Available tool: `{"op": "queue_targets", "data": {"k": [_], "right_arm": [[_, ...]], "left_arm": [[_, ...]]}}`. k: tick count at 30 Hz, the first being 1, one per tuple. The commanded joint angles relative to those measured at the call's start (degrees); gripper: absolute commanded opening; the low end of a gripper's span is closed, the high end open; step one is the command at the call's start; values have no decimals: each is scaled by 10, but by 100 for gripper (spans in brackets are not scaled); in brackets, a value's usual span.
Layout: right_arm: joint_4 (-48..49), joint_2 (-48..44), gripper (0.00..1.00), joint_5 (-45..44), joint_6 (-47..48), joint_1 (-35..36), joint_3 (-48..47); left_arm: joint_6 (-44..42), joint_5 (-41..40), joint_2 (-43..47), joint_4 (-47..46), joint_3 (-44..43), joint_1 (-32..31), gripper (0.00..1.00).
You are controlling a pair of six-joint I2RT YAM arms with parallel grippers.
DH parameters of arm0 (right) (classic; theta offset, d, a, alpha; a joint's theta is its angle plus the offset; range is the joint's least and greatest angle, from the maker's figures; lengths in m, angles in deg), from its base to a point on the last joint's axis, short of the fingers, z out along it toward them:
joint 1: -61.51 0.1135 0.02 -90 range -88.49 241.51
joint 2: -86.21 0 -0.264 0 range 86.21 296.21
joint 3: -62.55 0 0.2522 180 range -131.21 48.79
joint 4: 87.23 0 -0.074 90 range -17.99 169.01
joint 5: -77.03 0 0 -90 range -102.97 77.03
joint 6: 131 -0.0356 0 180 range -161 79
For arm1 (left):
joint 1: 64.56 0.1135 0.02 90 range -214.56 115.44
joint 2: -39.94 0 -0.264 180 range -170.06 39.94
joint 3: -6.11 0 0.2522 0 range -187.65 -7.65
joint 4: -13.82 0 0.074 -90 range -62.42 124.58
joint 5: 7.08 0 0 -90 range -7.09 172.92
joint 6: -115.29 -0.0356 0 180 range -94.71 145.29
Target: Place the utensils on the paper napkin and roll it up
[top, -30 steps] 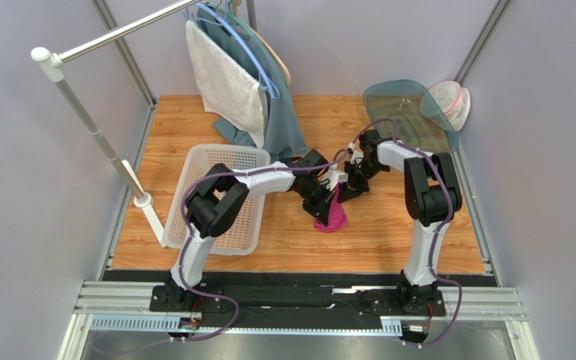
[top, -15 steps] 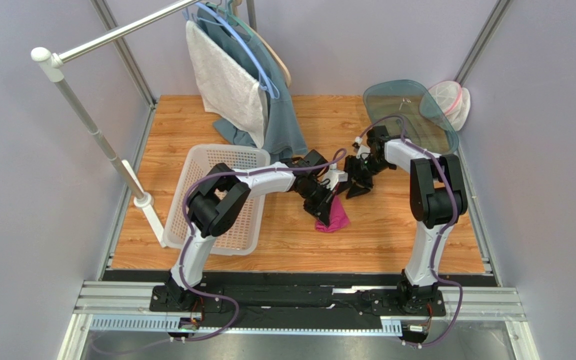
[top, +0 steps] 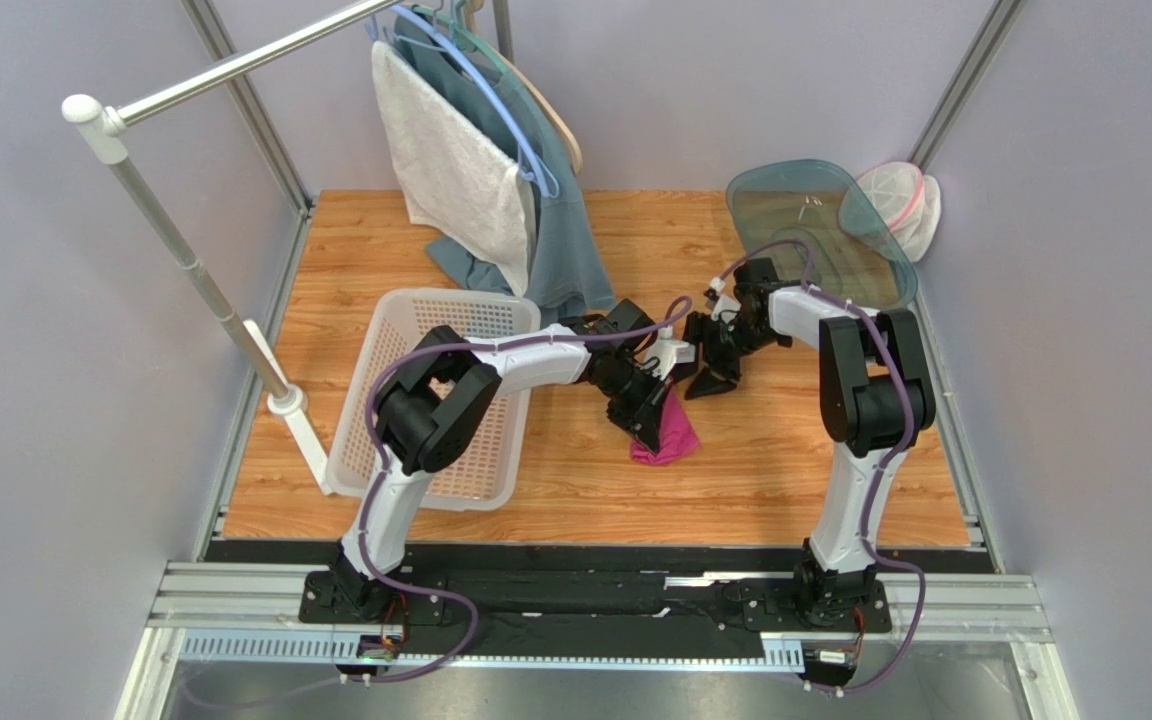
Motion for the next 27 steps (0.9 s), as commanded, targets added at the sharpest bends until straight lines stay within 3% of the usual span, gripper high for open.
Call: {"op": "queue_targets", "data": {"k": [1, 11, 14, 18, 22, 27], "right_arm": [[55, 14, 55, 27, -17, 12, 31], [111, 26, 45, -13, -32, 18, 93], [111, 29, 33, -29, -28, 21, 100], [102, 36, 0, -29, -20, 20, 95], [100, 26, 0, -12, -11, 19, 85], [110, 5, 0, 36, -8, 14, 71]], "left_arm": [[-6, -34, -24, -7, 11, 2, 0], [-3, -30, -28, -9, 8, 10, 0], [-3, -30, -29, -8, 7, 11, 0], [4, -29, -26, -12, 8, 15, 0], [35, -25, 3, -50, 31, 24, 2], [65, -21, 101, -123, 57, 31, 30]]}}
